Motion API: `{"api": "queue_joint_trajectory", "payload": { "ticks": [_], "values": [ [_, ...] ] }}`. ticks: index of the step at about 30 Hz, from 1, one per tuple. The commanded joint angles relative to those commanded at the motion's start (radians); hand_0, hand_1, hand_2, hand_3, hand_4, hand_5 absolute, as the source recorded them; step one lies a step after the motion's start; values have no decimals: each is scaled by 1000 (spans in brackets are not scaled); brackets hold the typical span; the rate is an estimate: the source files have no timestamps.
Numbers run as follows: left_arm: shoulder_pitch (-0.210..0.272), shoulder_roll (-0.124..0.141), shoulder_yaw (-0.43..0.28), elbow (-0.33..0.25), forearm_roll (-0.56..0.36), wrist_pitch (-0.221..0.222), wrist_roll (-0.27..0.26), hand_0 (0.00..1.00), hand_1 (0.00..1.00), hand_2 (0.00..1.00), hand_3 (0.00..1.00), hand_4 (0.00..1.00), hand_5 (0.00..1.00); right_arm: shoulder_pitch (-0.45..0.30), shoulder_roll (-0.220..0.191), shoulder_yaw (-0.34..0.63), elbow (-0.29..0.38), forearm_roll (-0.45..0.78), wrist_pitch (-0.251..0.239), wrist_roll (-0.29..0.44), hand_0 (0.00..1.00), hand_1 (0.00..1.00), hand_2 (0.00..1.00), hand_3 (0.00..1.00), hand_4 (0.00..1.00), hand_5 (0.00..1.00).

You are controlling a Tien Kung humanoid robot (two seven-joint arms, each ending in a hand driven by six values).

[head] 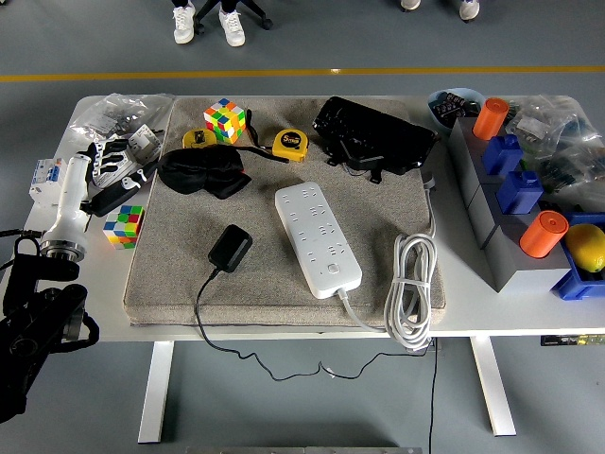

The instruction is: Put the plug near the board,insert it into the board,press the button,pull the plug out

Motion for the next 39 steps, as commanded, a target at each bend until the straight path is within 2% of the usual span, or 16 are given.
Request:
{"api": "queue_joint_trajectory", "payload": {
  "ticks": [6, 39],
  "values": [
    [9, -14, -31, 1, -10, -3, 1, 667, 718, 744, 720, 983, 507, 1, -1, 1, -1, -1, -2, 0, 656, 677, 649, 568, 998, 557],
    [20, -17, -31, -5, -8, -25, 17, 650, 676, 718, 717, 943, 490, 0, 10, -15, -6, 3, -2, -2, 656, 677, 649, 568, 998, 560]
  ]
}}
